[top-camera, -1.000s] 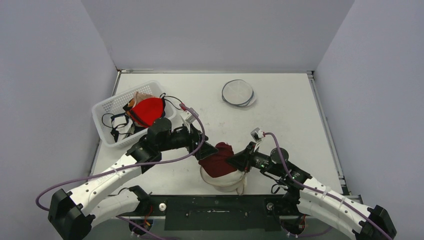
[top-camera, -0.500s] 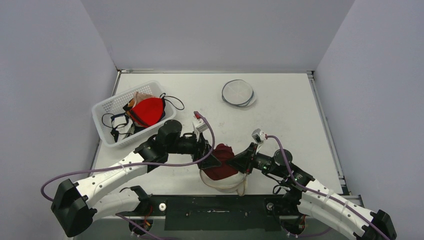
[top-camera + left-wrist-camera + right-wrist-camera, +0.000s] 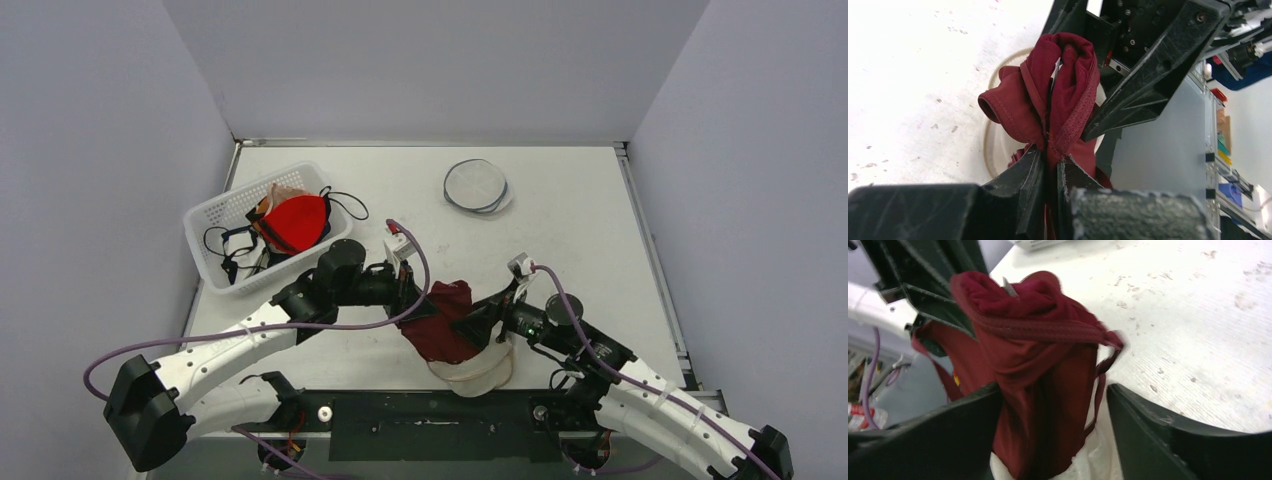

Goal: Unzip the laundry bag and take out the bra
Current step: Pick up the bra from the laundry bag, then place the bra in the bin.

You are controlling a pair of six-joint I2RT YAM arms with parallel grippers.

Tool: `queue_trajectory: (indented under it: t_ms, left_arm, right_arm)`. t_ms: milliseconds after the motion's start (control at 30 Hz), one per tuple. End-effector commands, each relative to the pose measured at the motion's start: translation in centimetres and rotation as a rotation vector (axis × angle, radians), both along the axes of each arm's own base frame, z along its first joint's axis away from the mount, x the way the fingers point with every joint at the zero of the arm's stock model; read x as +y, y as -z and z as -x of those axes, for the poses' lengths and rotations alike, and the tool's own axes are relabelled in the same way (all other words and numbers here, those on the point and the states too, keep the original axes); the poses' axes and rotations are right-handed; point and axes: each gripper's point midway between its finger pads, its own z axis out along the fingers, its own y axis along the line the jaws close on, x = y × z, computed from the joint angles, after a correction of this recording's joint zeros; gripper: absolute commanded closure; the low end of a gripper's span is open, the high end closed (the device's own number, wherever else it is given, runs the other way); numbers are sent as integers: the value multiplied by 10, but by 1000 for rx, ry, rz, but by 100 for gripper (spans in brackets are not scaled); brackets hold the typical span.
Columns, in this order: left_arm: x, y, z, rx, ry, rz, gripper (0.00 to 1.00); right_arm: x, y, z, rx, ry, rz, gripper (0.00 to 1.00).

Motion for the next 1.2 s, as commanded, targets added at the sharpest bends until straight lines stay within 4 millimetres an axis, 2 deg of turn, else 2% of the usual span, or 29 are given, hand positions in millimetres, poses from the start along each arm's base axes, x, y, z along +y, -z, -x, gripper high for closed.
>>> queue_trajectory:
  t_ms: [0, 67, 133, 167, 300, 400, 467, 533, 667, 800, 900, 1033, 1167]
  left_arm:
    - [-2, -34, -19, -92, -99, 86, 100]
    - [-2, -36, -23, -96, -126, 99, 100]
    - [0, -37, -28, -94, -164, 104, 100]
    - [1, -37, -30, -97, -178, 103, 100]
    - [8, -44, -39, -114, -255, 109, 100]
    - [21, -56, -49, -132, -346, 123, 100]
    - [38, -69, -61, -145, -453, 135, 100]
    - [71, -75, -81, -139, -659, 108, 100]
    - [157, -107, -113, -149, -1076, 88, 100]
    - [228, -130, -136, -121, -1319, 95, 100]
    - [271, -139, -152, -67, -1448, 164, 100]
    - [329, -159, -169, -96, -1572, 298, 100]
    - [351, -160, -189, -149, -1590, 304, 100]
  right_arm:
    - [-24, -18, -21, -14, 177, 43, 6]
    - [-33, -19, -23, -4, 226, 52, 1]
    - [-42, -16, -24, 14, 276, 63, 0]
    - [-46, -17, -25, 12, 295, 60, 4]
    - [-60, -22, -26, -1, 359, 40, 7]
    - [-69, -27, -30, -14, 414, 32, 8]
    - [-72, -33, -31, -32, 429, 15, 8]
    - [-72, -39, -30, -50, 426, -11, 7]
    - [-69, -37, -31, -52, 420, -28, 7]
    - [-63, -28, -32, -34, 401, -20, 6]
    - [-58, -24, -32, -29, 386, -30, 5]
    - [-51, -18, -29, -22, 349, -35, 4]
    - [-47, -20, -23, -32, 306, -54, 3]
